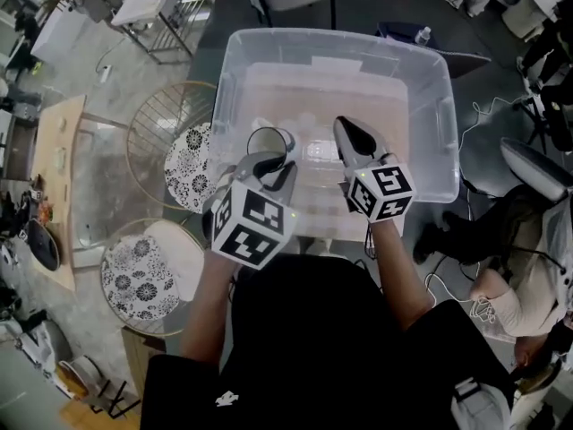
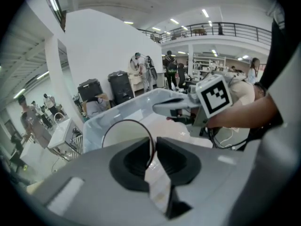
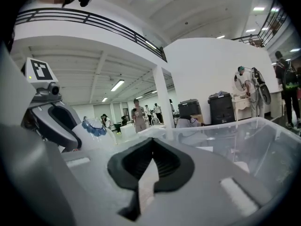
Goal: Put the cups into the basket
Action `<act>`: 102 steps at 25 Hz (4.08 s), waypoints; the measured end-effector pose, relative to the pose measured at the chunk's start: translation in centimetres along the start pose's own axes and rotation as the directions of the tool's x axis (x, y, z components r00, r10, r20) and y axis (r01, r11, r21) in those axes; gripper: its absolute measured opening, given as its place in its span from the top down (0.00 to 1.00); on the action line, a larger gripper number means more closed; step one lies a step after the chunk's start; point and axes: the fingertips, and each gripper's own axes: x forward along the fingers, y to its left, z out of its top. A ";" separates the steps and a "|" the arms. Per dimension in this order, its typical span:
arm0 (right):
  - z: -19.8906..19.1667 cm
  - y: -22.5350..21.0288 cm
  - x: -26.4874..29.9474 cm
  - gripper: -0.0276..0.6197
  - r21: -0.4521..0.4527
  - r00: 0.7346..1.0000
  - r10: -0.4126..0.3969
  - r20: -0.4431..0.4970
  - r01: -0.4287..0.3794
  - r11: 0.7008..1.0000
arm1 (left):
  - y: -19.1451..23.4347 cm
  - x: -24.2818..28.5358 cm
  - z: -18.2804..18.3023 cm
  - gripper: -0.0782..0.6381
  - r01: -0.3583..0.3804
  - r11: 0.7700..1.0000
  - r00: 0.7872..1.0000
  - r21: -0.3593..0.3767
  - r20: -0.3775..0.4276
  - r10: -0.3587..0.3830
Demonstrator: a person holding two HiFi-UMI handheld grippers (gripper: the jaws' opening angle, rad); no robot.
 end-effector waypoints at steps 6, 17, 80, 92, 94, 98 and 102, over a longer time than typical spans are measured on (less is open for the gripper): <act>-0.2 -1.1 -0.1 0.96 0.005 0.999 -0.040 -0.010 0.040 0.999 | 1.2 3.6 -0.3 0.82 0.066 0.998 0.997 -0.005 -0.033 -0.066; -1.2 -2.4 0.1 0.96 0.010 0.995 -0.094 -0.043 0.094 0.995 | 4.1 9.7 -2.6 0.82 0.128 0.991 0.986 -0.034 -0.107 -0.131; -3.3 -4.7 1.7 0.96 0.016 0.964 -0.233 -0.129 0.237 0.971 | 5.0 29.8 -16.8 0.79 0.327 0.933 0.868 0.153 -0.439 -0.232; -3.4 -4.7 1.8 0.96 0.015 0.965 -0.226 -0.135 0.230 0.973 | 4.1 30.3 -17.8 0.80 0.341 0.921 0.851 0.190 -0.479 -0.216; -3.4 -4.7 1.8 0.96 0.014 0.965 -0.223 -0.136 0.227 0.974 | 3.9 30.2 -18.4 0.78 0.358 0.914 0.837 0.190 -0.498 -0.224; -3.5 -4.7 1.8 0.96 0.014 0.966 -0.221 -0.136 0.225 0.974 | 3.5 30.0 -18.6 0.70 0.390 0.903 0.821 0.180 -0.512 -0.253; -3.4 -4.6 1.8 0.96 0.013 0.966 -0.219 -0.136 0.222 0.975 | 3.5 29.6 -18.1 0.69 0.393 0.900 0.827 0.187 -0.500 -0.257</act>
